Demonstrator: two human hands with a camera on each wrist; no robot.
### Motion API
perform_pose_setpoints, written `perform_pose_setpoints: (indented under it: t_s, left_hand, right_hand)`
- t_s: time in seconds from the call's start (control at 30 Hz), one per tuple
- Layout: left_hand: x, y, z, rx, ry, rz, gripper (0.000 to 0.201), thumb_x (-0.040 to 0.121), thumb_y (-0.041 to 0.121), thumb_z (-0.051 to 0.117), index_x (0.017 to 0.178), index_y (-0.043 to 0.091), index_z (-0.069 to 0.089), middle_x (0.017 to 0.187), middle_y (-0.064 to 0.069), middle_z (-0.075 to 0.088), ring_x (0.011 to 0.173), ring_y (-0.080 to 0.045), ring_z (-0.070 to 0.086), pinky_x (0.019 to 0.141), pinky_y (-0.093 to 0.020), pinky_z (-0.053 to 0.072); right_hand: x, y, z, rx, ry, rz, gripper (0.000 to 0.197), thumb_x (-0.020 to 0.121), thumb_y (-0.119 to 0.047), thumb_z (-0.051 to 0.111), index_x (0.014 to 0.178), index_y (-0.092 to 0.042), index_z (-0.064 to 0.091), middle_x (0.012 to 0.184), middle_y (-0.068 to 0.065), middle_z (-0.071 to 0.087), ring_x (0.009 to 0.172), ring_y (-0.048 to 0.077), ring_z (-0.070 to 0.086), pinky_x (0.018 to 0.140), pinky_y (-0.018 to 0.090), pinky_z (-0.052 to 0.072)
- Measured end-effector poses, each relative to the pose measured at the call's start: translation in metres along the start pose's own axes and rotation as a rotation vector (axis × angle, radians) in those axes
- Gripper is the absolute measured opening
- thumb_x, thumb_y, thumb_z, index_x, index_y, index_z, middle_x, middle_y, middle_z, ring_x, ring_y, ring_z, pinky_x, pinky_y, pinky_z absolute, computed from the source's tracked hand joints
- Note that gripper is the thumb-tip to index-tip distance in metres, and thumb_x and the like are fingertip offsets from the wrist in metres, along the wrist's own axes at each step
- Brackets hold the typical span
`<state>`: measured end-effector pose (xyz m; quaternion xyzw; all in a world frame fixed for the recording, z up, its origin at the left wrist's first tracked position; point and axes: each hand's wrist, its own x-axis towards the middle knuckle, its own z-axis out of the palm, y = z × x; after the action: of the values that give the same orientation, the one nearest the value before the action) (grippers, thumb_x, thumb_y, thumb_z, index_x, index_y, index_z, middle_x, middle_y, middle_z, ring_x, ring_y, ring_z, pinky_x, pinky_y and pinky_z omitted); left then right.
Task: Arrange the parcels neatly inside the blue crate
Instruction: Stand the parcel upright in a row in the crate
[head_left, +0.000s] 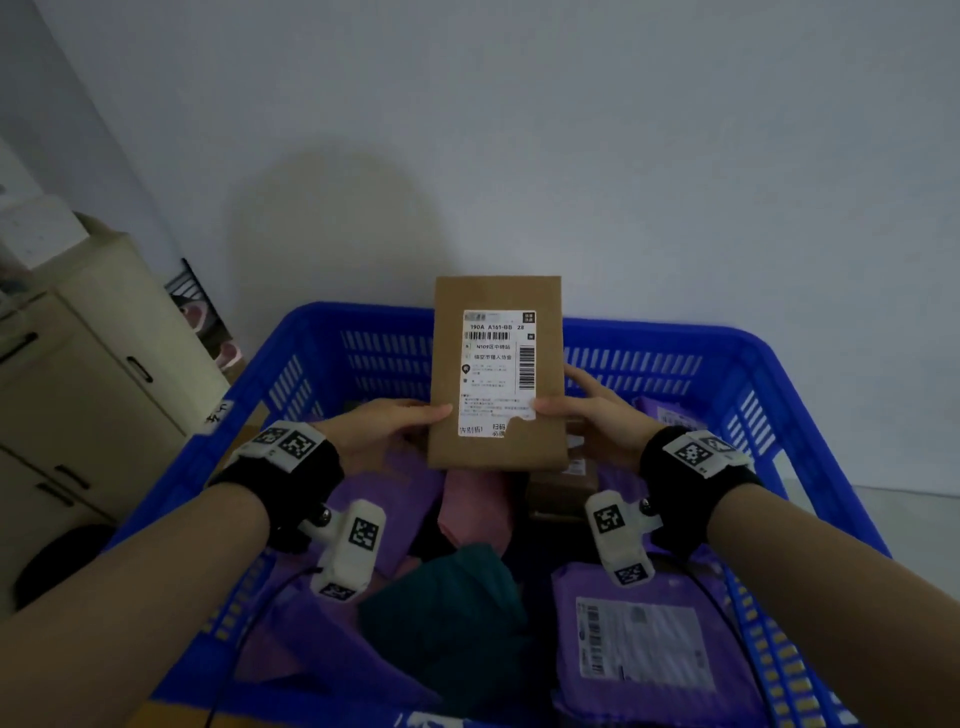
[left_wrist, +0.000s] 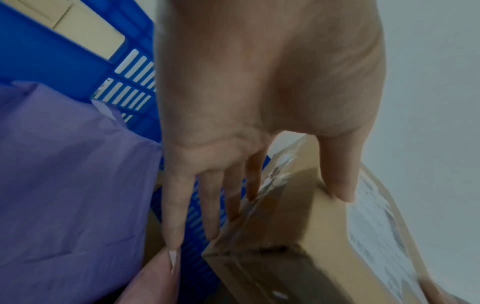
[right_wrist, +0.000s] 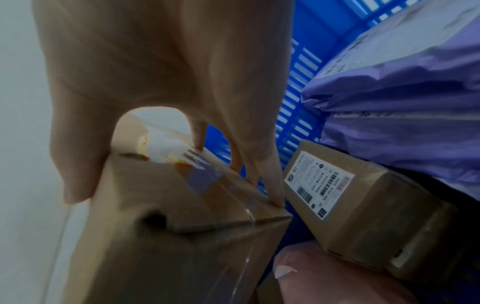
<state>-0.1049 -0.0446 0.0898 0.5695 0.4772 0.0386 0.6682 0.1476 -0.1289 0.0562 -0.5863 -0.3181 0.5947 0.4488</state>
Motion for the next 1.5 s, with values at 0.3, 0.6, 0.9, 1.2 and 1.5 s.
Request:
perform_pose_setpoints:
  t_s: [0.3, 0.6, 0.9, 1.2, 1.5]
  left_hand:
    - [0.035, 0.006, -0.005, -0.030, -0.192, 0.101, 0.088, 0.032, 0.051, 0.091, 0.114, 0.032, 0.062, 0.114, 0.001, 0.071, 0.096, -0.027, 0.067, 0.079, -0.042, 0.055]
    - [0.056, 0.061, 0.039, -0.035, -0.258, 0.205, 0.071, 0.052, 0.043, 0.083, 0.117, 0.024, 0.061, 0.109, -0.001, 0.072, 0.087, -0.025, 0.072, 0.066, -0.035, 0.059]
    - [0.025, 0.152, 0.168, 0.057, -0.316, 0.494, 0.031, 0.089, 0.041, 0.057, 0.117, 0.030, 0.060, 0.106, 0.006, 0.069, 0.090, -0.024, 0.067, 0.081, -0.040, 0.056]
    - [0.001, 0.200, 0.376, 0.119, -0.367, 0.562, 0.046, 0.090, 0.042, 0.057, 0.125, 0.012, 0.058, 0.115, -0.003, 0.062, 0.090, -0.033, 0.062, 0.074, -0.035, 0.060]
    - [0.034, 0.147, 0.531, 0.164, -0.192, 0.271, 0.041, 0.089, 0.023, 0.063, 0.120, -0.003, 0.055, 0.112, -0.017, 0.059, 0.090, -0.040, 0.065, 0.074, -0.046, 0.057]
  right_hand:
    - [-0.014, 0.006, -0.013, 0.078, -0.091, 0.002, 0.078, 0.074, 0.000, 0.066, 0.140, -0.032, 0.039, 0.129, 0.010, 0.062, 0.115, 0.031, 0.061, 0.095, 0.051, 0.050]
    - [-0.059, -0.018, -0.050, 0.092, 0.114, -0.075, 0.077, 0.069, -0.027, 0.078, 0.138, -0.026, 0.044, 0.141, 0.010, 0.051, 0.129, 0.035, 0.048, 0.106, 0.053, 0.035]
    - [-0.165, -0.056, -0.128, 0.183, 0.338, -0.344, 0.044, 0.095, -0.024, 0.041, 0.138, -0.015, 0.046, 0.133, 0.008, 0.058, 0.114, 0.022, 0.059, 0.102, 0.038, 0.046]
    - [-0.310, -0.041, -0.281, 0.084, 0.521, -0.360, 0.047, 0.092, -0.037, 0.052, 0.136, -0.019, 0.050, 0.137, 0.005, 0.056, 0.129, 0.026, 0.051, 0.107, 0.046, 0.040]
    - [-0.358, 0.071, -0.377, 0.226, 0.550, -0.083, 0.058, 0.075, -0.022, 0.060, 0.132, -0.012, 0.054, 0.132, 0.010, 0.059, 0.126, 0.032, 0.052, 0.105, 0.049, 0.042]
